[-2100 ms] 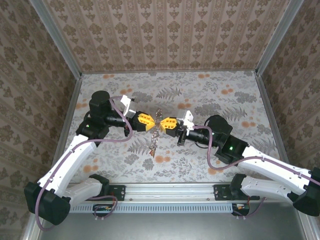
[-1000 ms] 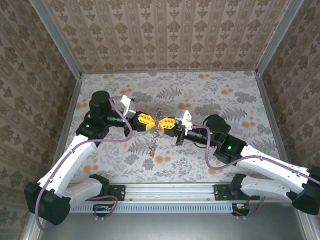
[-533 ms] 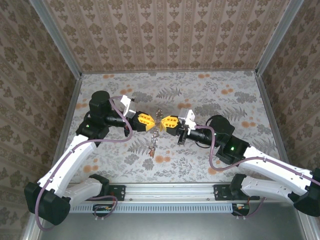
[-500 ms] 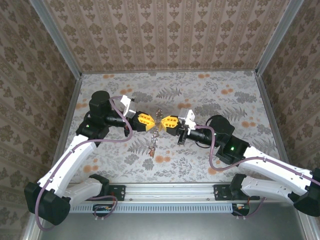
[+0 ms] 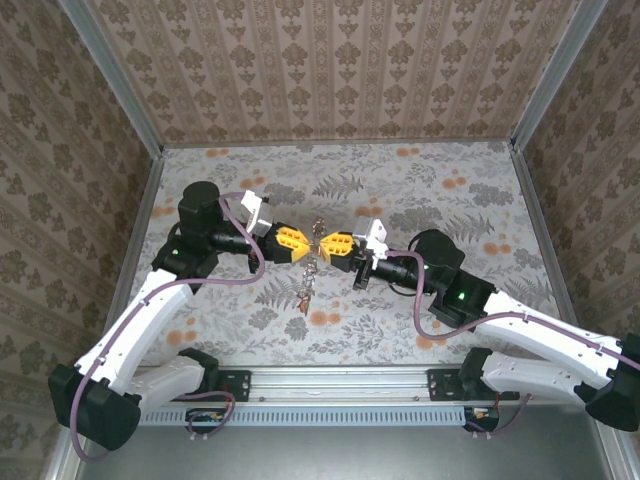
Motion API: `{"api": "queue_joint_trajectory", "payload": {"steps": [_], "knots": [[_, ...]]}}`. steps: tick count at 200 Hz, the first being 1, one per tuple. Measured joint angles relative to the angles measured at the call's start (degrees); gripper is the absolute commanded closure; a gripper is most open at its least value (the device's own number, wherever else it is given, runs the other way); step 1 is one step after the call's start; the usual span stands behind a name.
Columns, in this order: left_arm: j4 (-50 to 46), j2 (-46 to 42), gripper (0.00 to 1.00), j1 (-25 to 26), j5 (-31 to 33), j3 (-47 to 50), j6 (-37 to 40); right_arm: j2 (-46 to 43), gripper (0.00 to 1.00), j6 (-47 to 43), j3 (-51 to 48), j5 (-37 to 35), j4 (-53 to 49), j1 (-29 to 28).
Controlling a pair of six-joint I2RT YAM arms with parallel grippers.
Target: Put the keys on the keyring
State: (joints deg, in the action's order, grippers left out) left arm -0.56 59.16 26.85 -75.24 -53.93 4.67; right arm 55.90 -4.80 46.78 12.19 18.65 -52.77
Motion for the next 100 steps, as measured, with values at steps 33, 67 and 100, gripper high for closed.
{"api": "queue_joint_trajectory", "payload": {"steps": [33,67,100], "knots": [[0.00,0.00,1.00,0.00,0.00,0.00,0.00,-0.02,1.00,0.02,0.00,0.00,0.02,0.00],[0.00,0.00,1.00,0.00,0.00,0.00,0.00,-0.31,1.00,0.04,0.00,0.02,0.00,0.00],[0.00,0.00,1.00,0.00,0.00,0.00,-0.02,-0.46,1.00,0.26,0.00,0.02,0.00,0.00]]}}
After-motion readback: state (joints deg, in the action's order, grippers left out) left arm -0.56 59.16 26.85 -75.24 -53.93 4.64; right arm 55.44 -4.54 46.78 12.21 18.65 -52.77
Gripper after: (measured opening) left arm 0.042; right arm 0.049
